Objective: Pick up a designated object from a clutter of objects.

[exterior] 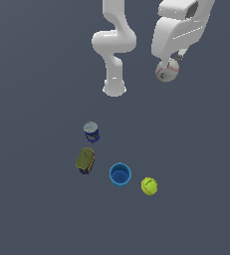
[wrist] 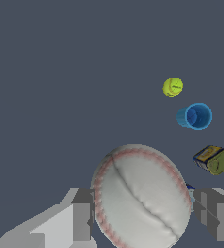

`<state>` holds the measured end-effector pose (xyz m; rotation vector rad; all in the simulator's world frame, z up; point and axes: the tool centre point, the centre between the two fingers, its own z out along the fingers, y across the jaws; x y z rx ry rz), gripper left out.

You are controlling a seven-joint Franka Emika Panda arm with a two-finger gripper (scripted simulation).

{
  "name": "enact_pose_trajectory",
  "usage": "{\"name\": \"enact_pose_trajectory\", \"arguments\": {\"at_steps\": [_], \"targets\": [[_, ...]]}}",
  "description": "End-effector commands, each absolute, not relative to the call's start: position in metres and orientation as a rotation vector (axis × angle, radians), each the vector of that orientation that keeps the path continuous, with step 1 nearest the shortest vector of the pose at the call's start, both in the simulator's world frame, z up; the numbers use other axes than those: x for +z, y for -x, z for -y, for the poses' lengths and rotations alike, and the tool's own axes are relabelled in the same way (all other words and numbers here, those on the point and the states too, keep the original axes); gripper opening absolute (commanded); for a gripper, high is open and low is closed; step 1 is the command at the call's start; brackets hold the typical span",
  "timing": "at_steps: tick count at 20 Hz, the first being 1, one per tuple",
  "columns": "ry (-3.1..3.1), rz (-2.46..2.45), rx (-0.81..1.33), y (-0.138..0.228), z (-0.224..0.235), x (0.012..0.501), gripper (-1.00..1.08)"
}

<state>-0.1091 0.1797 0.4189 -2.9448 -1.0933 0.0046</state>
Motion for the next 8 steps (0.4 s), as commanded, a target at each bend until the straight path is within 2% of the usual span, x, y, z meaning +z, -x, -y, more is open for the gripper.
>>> {"name": "enact_pose_trajectory", "arguments": {"at_steps": [1, 8], "targets": [[2.945, 1.094, 0.001, 0.1075, -0.1834, 0.4252, -1.00], [2.945, 1.094, 0.001, 0.1049, -0.1899, 0.4352, -1.00]]}}
